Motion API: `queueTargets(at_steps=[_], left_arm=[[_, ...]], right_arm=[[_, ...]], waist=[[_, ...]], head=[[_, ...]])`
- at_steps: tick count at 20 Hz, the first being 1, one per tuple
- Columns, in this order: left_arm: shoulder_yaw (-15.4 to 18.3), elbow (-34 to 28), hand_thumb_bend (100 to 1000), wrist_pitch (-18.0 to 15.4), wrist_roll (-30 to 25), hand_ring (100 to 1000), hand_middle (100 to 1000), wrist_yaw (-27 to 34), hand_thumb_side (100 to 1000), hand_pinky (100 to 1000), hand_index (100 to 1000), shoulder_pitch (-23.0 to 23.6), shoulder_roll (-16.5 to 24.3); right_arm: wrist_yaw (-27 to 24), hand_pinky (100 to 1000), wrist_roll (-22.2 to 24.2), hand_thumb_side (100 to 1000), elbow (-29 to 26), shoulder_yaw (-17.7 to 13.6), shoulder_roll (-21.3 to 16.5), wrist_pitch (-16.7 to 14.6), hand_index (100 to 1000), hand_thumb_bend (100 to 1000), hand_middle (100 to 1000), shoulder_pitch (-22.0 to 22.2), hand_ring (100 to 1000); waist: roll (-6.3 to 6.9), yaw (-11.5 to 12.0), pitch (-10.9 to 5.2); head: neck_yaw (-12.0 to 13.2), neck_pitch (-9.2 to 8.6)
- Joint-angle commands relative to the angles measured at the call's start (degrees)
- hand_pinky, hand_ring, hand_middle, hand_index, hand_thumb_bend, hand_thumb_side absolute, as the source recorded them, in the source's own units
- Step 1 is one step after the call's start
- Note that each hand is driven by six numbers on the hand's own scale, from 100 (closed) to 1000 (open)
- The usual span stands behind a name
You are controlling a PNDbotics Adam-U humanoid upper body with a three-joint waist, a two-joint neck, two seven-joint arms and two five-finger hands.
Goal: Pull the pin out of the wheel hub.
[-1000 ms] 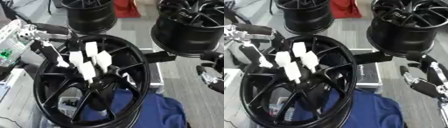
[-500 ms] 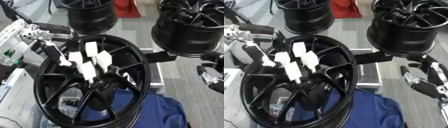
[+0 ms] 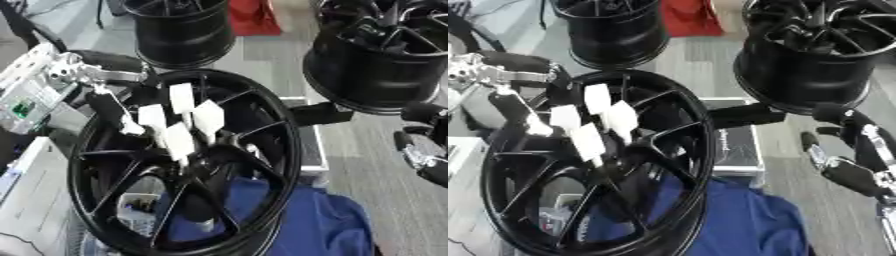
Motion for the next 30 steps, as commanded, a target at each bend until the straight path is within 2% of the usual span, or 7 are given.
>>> queueTargets(at_steps=[1, 9, 30], left_arm=[[1.36, -1.26, 506, -0.61, -0.39, 647, 658, -0.69, 381, 658, 816, -0.71, 1.49], [3.75, -4.16, 538, -0.56, 0.28, 733, 744, -2.15, 408, 709, 852, -0.48, 2.69], [0.84, -0.68, 474, 0.23, -1.56, 667, 702, -1.90, 372, 649, 830, -0.14, 1.85]], right_arm=[[0.19, 783, -0.11, 238, -0.54, -0.57, -1.34, -0.15, 834, 247, 769, -0.58, 844], [0.26, 783, -0.13, 237, -0.45, -0.65, -1.36, -0.16, 834, 248, 769, -0.55, 844], [0.16, 782, 0.10, 238, -0.45, -0.53, -1.47, -0.19, 834, 245, 769, -0.73, 844]], waist=[[-0.07, -0.02, -0.59], [0.16, 0.21, -0.49], [-0.04, -0.04, -0.43]], head=[[0.05, 0.29], [-0.09, 0.29], [0.12, 0.29]])
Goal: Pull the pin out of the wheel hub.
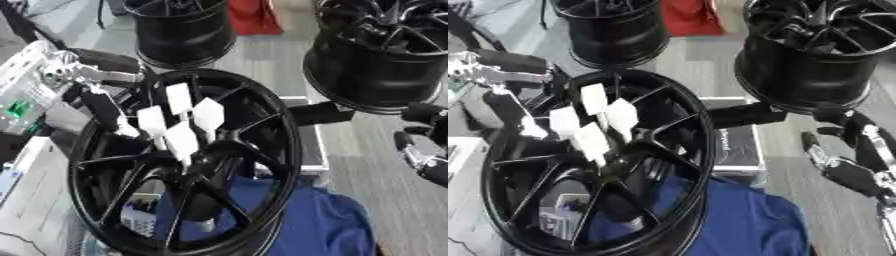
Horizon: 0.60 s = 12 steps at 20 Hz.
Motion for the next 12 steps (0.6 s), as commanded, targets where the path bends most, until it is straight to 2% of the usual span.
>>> queueTargets(at_steps=[1, 12], left_arm=[[0.14, 0.09, 473, 0.16, -0.21, 664, 700, 0.10, 371, 647, 828, -0.81, 1.20], [-0.45, 1.25, 382, 0.86, 0.41, 565, 593, -0.11, 343, 585, 762, -0.81, 0.45]], right_arm=[[0.16, 782, 0.06, 238, -0.60, -0.36, -1.45, -0.15, 834, 245, 769, -0.72, 844], [0.17, 782, 0.00, 239, -0.59, -0.42, -1.39, -0.13, 834, 244, 769, -0.69, 844]], waist=[[-0.13, -0.10, -0.51], [-0.14, -0.29, -0.55]], head=[[0.15, 0.29], [0.05, 0.22]])
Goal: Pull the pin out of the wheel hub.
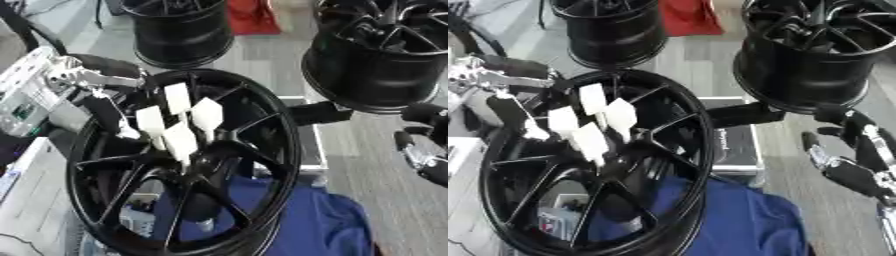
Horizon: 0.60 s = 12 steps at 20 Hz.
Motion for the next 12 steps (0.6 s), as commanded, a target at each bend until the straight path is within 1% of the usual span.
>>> queueTargets(at_steps=[1, 5, 6, 9, 12], left_arm=[[0.17, 0.08, 371, 0.32, 0.31, 561, 587, -0.12, 338, 581, 758, -0.83, 0.72], [0.09, 0.42, 333, 0.30, 0.94, 519, 543, -0.23, 312, 552, 732, -0.88, 0.53], [0.09, 0.52, 308, 0.28, 1.17, 501, 524, -0.29, 295, 534, 721, -0.89, 0.49], [0.02, 0.87, 262, 0.20, 1.86, 479, 504, -0.61, 257, 512, 706, -0.88, 0.38], [0.02, 1.24, 140, 0.21, 2.79, 440, 462, -0.21, 202, 472, 671, -0.88, 0.20]], right_arm=[[0.17, 782, -0.01, 239, -0.59, -0.43, -1.38, -0.13, 834, 244, 769, -0.69, 844], [0.18, 782, -0.02, 239, -0.57, -0.44, -1.36, -0.13, 834, 243, 769, -0.70, 844], [0.18, 782, -0.01, 239, -0.57, -0.43, -1.35, -0.13, 834, 244, 769, -0.70, 844], [0.18, 782, -0.01, 239, -0.54, -0.44, -1.37, -0.12, 833, 243, 769, -0.70, 844], [0.18, 782, -0.02, 239, -0.53, -0.45, -1.35, -0.12, 833, 243, 769, -0.71, 844]], waist=[[-0.11, -0.05, -0.59], [-0.14, -0.08, -0.60], [-0.15, -0.09, -0.60], [-0.15, -0.11, -0.58], [-0.13, -0.14, -0.56]], head=[[0.03, 0.17], [0.04, 0.27], [0.03, 0.27], [0.09, 0.28], [0.13, 0.29]])
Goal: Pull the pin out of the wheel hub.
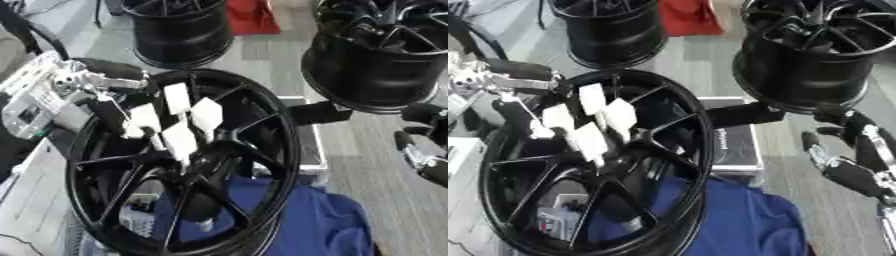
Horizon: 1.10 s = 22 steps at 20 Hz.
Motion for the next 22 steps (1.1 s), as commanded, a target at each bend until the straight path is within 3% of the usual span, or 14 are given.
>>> queueTargets(at_steps=[1, 3, 4, 5, 22], left_arm=[[0.43, 0.09, 100, 0.04, 1.25, 419, 440, 0.23, 195, 451, 652, -0.90, 0.99], [0.73, -0.36, 100, 0.08, 1.97, 392, 410, 0.62, 189, 425, 623, -1.01, 1.04], [0.93, -0.70, 100, 0.06, 2.13, 387, 405, 0.77, 263, 422, 616, -1.06, 1.11], [1.28, -1.19, 100, -0.03, 2.15, 390, 407, 0.96, 196, 426, 619, -1.15, 1.21], [11.79, -9.76, 100, 0.85, 1.34, 421, 435, 0.92, 205, 467, 642, -1.82, 8.50]], right_arm=[[0.18, 782, -0.03, 239, -0.52, -0.46, -1.34, -0.12, 833, 243, 769, -0.70, 844], [0.20, 782, -0.07, 239, -0.47, -0.50, -1.34, -0.09, 833, 242, 769, -0.66, 844], [0.21, 782, -0.08, 241, -0.45, -0.50, -1.34, -0.09, 833, 239, 769, -0.66, 844], [0.21, 782, -0.10, 239, -0.44, -0.52, -1.33, -0.10, 833, 242, 769, -0.67, 844], [0.45, 783, -0.32, 239, 0.06, -0.86, -1.56, -0.12, 833, 243, 769, -0.18, 844]], waist=[[-0.09, -0.06, -0.57], [-0.08, -0.04, -0.60], [-0.08, -0.03, -0.61], [-0.07, 0.01, -0.63], [0.51, 0.68, -1.19]], head=[[0.10, 0.29], [-0.01, 0.29], [-0.03, 0.29], [-0.04, 0.29], [-0.79, 0.29]])
